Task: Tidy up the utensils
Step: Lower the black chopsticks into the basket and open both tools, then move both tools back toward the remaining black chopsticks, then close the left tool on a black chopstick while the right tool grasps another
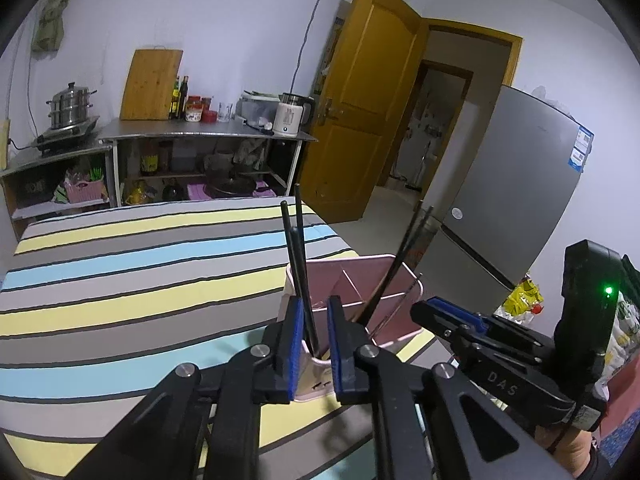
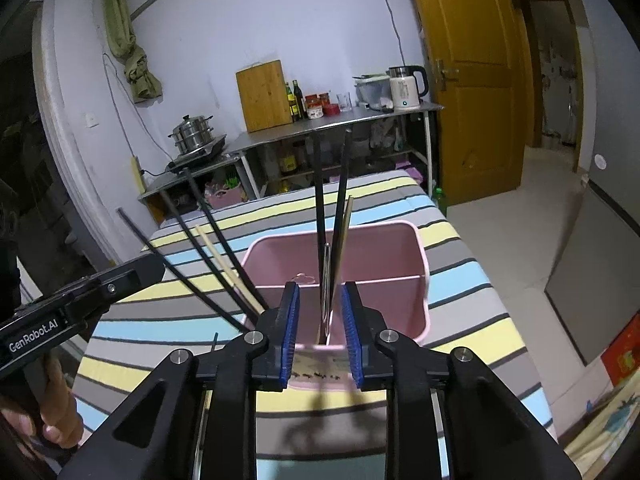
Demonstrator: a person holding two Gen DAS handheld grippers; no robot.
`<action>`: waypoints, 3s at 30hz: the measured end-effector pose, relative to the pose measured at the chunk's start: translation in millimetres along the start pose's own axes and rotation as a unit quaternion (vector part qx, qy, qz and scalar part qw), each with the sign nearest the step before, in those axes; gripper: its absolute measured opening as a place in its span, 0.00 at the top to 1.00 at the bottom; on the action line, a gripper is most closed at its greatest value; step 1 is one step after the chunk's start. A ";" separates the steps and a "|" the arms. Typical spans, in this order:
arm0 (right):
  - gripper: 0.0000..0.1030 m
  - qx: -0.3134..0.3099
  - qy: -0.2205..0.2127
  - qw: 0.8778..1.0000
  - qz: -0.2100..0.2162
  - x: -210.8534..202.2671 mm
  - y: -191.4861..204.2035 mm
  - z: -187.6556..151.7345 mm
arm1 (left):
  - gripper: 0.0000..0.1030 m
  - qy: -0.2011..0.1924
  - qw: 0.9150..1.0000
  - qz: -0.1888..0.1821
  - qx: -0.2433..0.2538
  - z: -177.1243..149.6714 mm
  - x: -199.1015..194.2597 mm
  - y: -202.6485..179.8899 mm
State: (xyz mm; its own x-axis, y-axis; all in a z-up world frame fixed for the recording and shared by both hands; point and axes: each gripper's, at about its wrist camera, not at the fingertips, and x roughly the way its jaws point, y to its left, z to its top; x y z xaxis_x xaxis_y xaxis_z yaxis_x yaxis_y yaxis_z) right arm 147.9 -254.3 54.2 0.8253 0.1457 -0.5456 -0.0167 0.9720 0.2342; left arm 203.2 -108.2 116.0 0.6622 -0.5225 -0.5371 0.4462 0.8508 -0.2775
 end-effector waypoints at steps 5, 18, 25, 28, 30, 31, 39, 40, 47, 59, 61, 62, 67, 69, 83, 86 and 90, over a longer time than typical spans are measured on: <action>0.77 -0.011 -0.012 1.000 0.000 -21.3 7.4 -9.1 | 0.89 -0.013 1.000 0.005 0.005 -11.9 -21.8 -4.5; 0.77 -0.040 -0.021 0.999 0.008 -54.7 34.0 -51.6 | 0.88 -0.030 0.998 0.053 -0.009 -78.4 -66.7 3.9; 0.77 -0.049 -0.008 0.999 0.018 -52.5 41.2 -76.8 | 0.88 -0.037 0.997 0.074 -0.011 -105.1 -78.9 11.6; 0.77 -0.052 -0.002 0.998 0.020 -49.8 44.1 -86.4 | 0.88 -0.035 0.996 0.082 -0.009 -114.7 -80.4 15.8; 0.77 -0.051 0.001 0.998 0.021 -48.3 45.4 -91.3 | 0.88 -0.033 0.996 0.083 -0.013 -122.1 -81.2 18.1; 0.77 -0.050 0.002 0.998 0.022 -47.5 45.9 -93.7 | 0.88 -0.032 0.996 0.084 -0.014 -124.5 -81.2 19.0; 0.77 -0.055 0.017 0.998 0.029 -39.5 54.8 -106.1 | 0.88 -0.011 0.995 0.095 -0.024 -144.5 -72.3 30.1; 0.77 -0.056 0.019 0.998 0.031 -37.8 55.9 -107.2 | 0.86 -0.008 0.995 0.096 -0.027 -144.6 -70.3 32.7; 0.77 -0.059 0.038 0.997 0.035 -23.5 60.0 -114.7 | 0.72 0.023 0.993 0.105 -0.052 -151.4 -45.3 53.5; 0.77 -0.059 0.069 0.995 0.032 5.3 59.3 -120.7 | 0.72 0.086 0.984 0.127 -0.085 -156.6 27.1 89.2; 0.77 -0.058 0.072 0.995 0.031 8.3 58.4 -121.0 | 0.72 0.092 0.983 0.136 -0.082 -158.0 35.8 90.0; 0.77 -0.057 0.074 0.995 0.031 10.7 57.9 -121.0 | 0.72 0.094 0.983 0.138 -0.081 -158.3 37.3 89.4; 0.77 -0.054 0.078 0.995 0.029 17.7 55.3 -120.6 | 0.71 0.097 0.981 0.152 -0.072 -155.0 43.2 86.9; 0.77 -0.053 0.078 0.995 0.029 19.9 55.5 -120.4 | 0.71 0.098 0.980 0.157 -0.066 -153.3 44.7 85.9; 0.77 -0.053 0.075 0.995 0.029 18.1 54.7 -121.1 | 0.89 0.108 0.978 0.160 -0.073 -150.3 37.1 96.4; 0.77 -0.053 0.075 0.995 0.029 18.5 54.4 -120.9 | 0.88 0.110 0.980 0.148 -0.081 -148.0 40.3 95.8; 0.77 -0.052 0.076 0.995 0.029 18.7 54.0 -121.0 | 0.86 0.108 0.981 0.138 -0.084 -139.6 48.2 93.9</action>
State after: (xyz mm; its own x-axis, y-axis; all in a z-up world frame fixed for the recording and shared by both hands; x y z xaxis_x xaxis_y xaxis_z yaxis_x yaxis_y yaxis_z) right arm 94.2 -176.8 -40.7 0.7266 0.2205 -0.6507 -0.1272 0.9739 0.1881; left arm 193.0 -45.7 -47.1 0.5926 -0.2626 -0.7615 0.1500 0.9648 -0.2159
